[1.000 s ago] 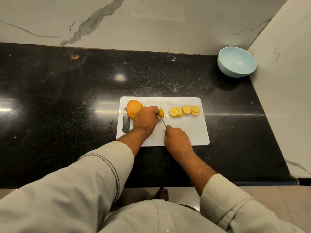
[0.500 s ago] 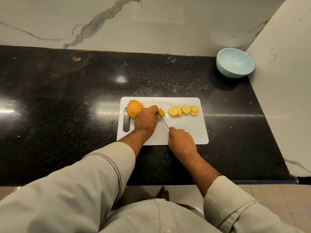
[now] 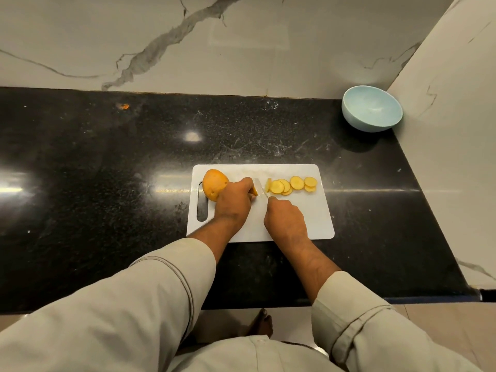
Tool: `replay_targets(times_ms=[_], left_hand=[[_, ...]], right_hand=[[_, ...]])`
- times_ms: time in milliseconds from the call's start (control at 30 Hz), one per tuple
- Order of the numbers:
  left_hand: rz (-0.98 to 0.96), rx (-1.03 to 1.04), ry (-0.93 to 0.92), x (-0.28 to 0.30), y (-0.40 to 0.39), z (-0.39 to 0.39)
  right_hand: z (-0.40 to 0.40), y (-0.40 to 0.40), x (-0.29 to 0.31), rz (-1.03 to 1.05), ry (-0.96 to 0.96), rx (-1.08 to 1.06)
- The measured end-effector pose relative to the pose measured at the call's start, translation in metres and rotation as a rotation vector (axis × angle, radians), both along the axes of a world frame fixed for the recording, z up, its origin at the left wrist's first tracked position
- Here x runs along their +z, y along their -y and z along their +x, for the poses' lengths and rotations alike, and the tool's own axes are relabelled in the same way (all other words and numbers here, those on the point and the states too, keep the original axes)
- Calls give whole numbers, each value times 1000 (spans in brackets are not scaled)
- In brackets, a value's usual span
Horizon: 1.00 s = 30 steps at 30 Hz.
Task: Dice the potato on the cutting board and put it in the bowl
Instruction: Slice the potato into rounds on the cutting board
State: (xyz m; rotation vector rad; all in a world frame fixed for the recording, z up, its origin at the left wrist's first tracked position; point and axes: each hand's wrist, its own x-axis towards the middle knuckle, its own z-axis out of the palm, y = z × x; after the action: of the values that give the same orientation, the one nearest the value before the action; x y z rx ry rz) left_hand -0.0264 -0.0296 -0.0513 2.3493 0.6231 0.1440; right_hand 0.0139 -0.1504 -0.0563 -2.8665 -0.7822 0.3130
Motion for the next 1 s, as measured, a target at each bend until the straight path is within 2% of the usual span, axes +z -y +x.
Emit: replay_targets(times_ms=[400, 533, 667, 767, 867, 1000], left_hand=[[-53, 26, 69, 0, 7, 3], [35, -57, 40, 6, 5, 5], [178, -79, -89, 8, 2, 8], [230, -114, -45, 4, 1, 6], [203, -219, -18, 3, -4, 6], [286, -206, -146, 8, -4, 10]], right_hand=[[-5, 17, -5, 177, 19, -53], [-4, 22, -6, 184, 7, -90], [-4, 23, -7, 189, 3, -100], [-6, 23, -8, 189, -2, -96], [-6, 22, -8, 187, -6, -101], [-5, 23, -7, 187, 4, -105]])
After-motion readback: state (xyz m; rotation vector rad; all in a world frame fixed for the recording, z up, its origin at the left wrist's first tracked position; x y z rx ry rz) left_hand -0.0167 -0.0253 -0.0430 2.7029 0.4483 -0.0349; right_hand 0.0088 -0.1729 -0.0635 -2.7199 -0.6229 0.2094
